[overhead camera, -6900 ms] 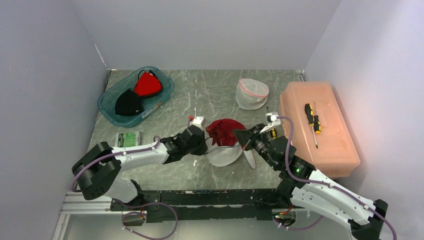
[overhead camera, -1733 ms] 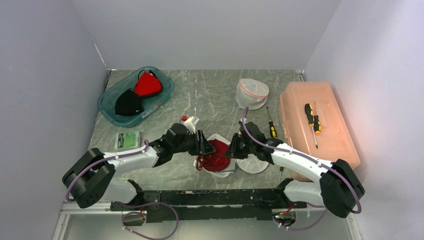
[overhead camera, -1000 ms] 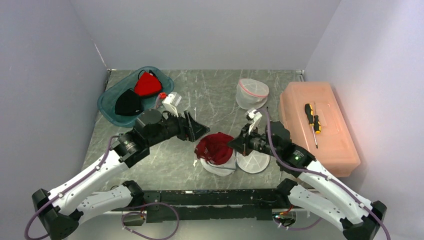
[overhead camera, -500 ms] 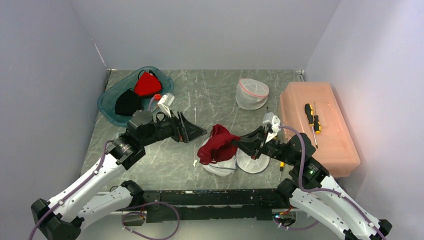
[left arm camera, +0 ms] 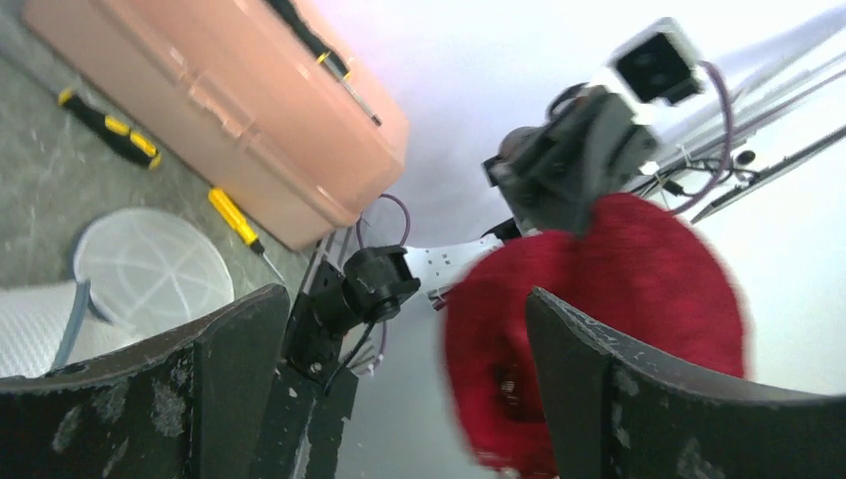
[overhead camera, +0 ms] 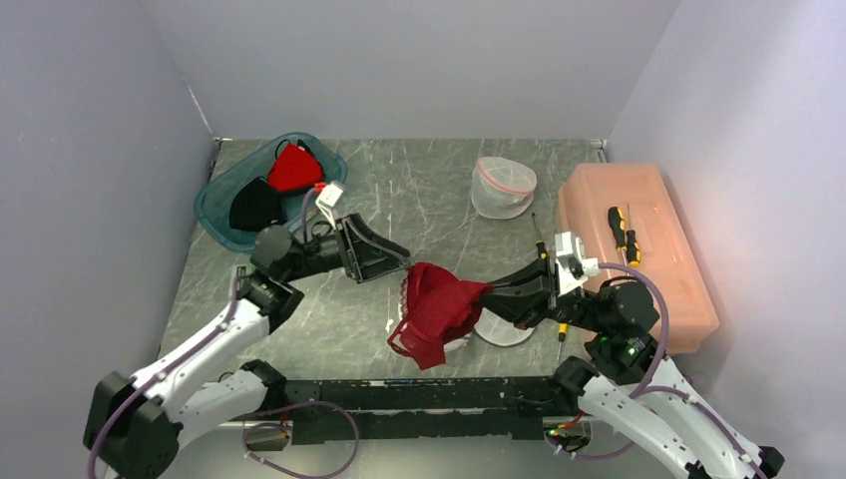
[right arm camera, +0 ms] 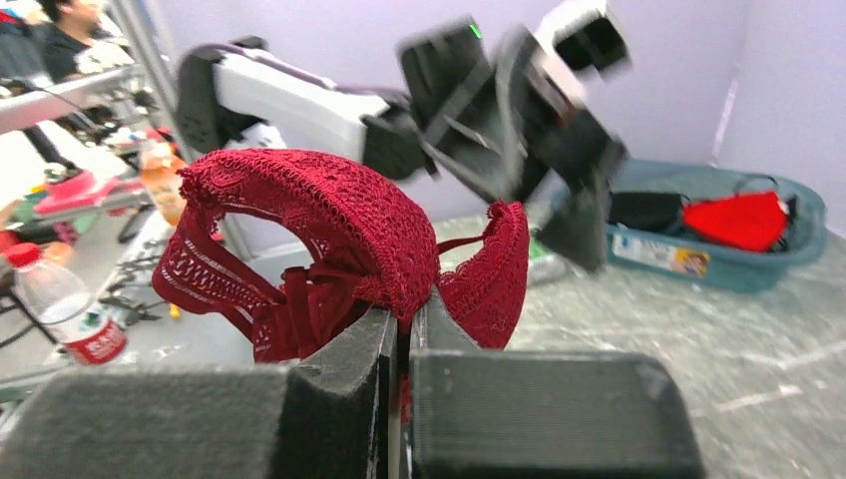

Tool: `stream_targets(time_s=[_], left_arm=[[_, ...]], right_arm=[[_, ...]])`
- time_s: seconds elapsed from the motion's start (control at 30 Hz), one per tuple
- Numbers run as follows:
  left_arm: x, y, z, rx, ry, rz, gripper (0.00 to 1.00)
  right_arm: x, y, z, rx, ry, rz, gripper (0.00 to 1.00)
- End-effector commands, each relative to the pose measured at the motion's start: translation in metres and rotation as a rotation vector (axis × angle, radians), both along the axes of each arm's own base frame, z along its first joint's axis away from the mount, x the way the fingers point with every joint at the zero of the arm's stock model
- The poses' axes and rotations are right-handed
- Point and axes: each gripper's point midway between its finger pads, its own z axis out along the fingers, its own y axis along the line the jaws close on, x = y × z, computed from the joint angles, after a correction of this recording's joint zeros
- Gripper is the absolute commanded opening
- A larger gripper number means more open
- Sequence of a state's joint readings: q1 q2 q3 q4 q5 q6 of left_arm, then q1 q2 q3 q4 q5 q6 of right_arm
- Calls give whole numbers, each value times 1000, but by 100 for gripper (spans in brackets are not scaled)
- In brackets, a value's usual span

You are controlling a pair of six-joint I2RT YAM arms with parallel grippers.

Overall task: Unzip the laundry bag and remove the bra
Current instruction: Pick up the bra from the laundry bag.

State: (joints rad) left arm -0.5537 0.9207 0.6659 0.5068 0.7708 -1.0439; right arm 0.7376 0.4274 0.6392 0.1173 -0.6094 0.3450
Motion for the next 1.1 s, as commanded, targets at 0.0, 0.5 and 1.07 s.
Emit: stream_targets(time_s=[0.0,0.5,1.07], left_arm=[[-7,-1,-11,-144,86,-95,94],[-31,2,5,-246,17,-269,93],[-51,6,6,-208,-41,-311,90]], right_arm=[[-28,-1,54,139,-94,144,0],[-30,17,33,-20,-92,260,0],[-18,24,21,-11,-50,239,0]])
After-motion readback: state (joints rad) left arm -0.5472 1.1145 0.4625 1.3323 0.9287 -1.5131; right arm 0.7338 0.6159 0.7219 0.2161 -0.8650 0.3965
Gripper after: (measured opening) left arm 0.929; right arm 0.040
